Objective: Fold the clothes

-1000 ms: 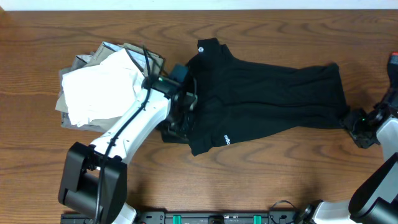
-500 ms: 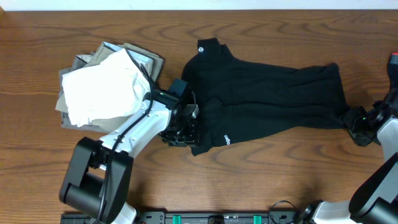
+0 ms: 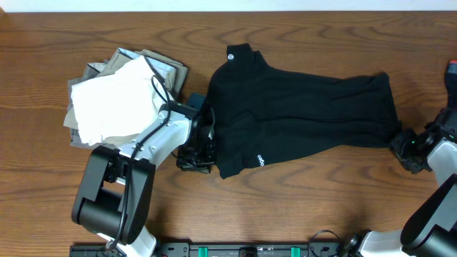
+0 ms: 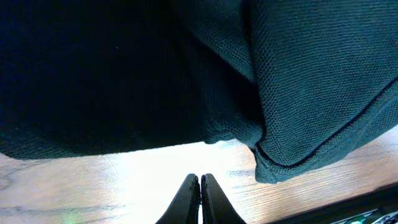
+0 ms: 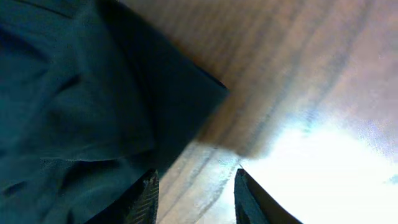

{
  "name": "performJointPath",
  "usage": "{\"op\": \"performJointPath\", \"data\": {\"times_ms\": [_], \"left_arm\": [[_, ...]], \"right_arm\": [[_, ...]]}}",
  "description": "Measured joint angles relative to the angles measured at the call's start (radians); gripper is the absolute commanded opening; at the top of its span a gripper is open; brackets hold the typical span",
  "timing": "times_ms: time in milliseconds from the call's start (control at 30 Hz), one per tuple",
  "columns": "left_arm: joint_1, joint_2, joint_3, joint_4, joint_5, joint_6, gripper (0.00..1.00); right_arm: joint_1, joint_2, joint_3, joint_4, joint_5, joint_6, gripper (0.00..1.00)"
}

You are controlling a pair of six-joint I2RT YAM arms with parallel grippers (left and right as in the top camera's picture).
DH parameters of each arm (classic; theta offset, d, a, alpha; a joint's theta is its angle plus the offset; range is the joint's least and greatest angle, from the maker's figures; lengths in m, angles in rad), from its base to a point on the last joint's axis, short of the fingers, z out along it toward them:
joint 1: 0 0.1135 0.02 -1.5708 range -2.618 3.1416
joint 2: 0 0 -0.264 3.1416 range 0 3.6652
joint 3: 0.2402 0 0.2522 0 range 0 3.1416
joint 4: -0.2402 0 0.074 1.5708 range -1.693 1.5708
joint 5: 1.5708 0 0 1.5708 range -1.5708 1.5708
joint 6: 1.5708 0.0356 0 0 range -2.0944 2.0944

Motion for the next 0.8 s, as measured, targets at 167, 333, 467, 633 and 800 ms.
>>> {"op": "performJointPath", "data": {"times_ms": [167,333,467,633,800], "left_arm": [[0.000,0.000,0.000,0.000,-0.002,0.000,0.06],[0.000,0.000,0.000,0.001,0.003,0.006,0.25],[0.000,0.000,0.000,0.025,0.060,0.006,0.39],[-0.001,0.000,0.000,0.054,0.150,0.003,0.41],[-0.001,0.000,0.000,0.062,0.185,0.003,0.43]], "right_arm": [[-0.002,0.000,-0.032,0.072,0.041,0.025,0.38],[-0.005,0.000,-0.036,0.128,0.058,0.041,0.41],[-0.005,0.000,-0.036,0.153,0.059,0.048,0.38],[-0.005,0.024,-0.037,0.177,0.062,0.062,0.30],[-0.005,0.077,-0.034,0.214,0.064,0.080,0.15]]}}
